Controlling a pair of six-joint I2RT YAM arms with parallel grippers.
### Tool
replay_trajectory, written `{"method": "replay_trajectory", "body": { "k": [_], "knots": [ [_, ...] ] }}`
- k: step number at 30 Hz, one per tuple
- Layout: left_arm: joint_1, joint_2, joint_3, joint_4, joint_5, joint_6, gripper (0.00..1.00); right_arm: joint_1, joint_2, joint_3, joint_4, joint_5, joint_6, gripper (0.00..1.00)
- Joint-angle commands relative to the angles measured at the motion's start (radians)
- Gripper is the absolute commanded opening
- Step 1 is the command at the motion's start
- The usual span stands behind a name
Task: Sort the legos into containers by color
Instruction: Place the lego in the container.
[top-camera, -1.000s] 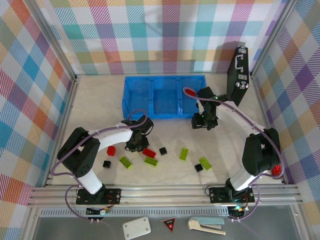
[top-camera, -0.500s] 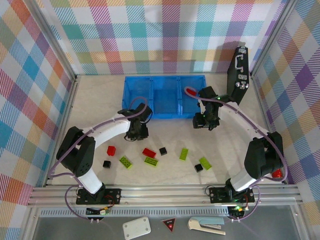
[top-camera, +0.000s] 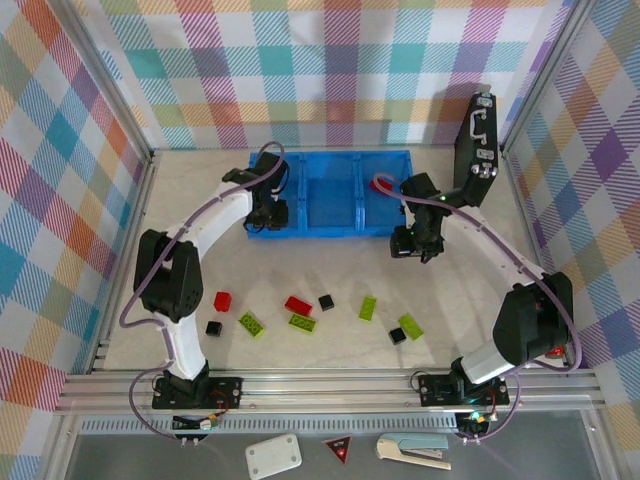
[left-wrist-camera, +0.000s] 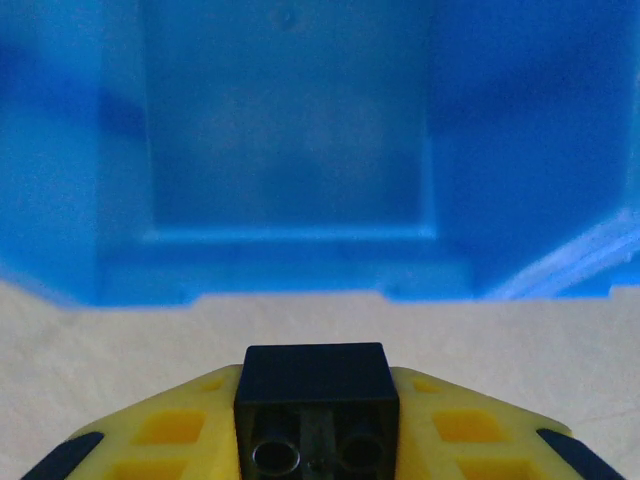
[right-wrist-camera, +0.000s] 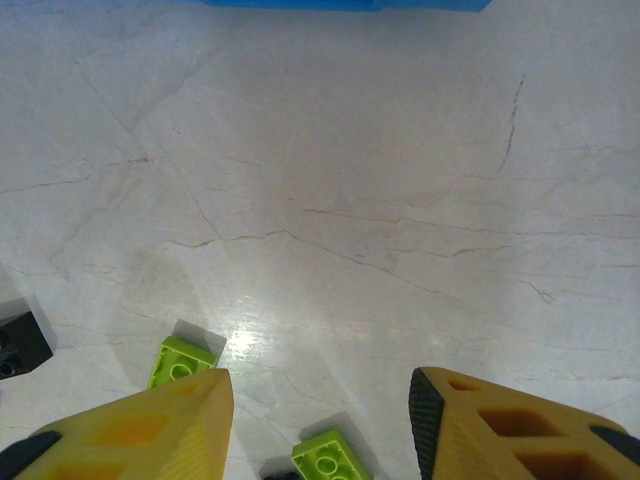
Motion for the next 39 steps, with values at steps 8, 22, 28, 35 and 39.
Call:
{"method": "replay_trajectory", "body": {
  "k": [8, 22, 28, 35, 39],
  "knots": [
    [0.048, 0.226, 0.232, -0.096, 0.062, 0.129, 0.34, 0.005, -0.057, -0.011, -0.053, 0.024, 0.041, 0.52],
    [0.074, 0.409, 0.353, -0.075, 0.062, 0.134, 0.37, 0.004, -0.078, -0.025, -0.062, 0.012, 0.036, 0.52],
    [0.081, 0.448, 0.381, -0.078, 0.072, 0.131, 0.40, 0.005, -0.068, -0.023, -0.052, 0.003, 0.028, 0.52],
    [0.081, 0.431, 0.385, -0.084, 0.084, 0.130, 0.45, 0.005, -0.062, -0.013, -0.051, -0.012, 0.022, 0.52],
    [0.081, 0.408, 0.384, -0.090, 0.089, 0.127, 0.45, 0.006, -0.059, -0.006, -0.048, -0.019, 0.024, 0.52]
  ]
}}
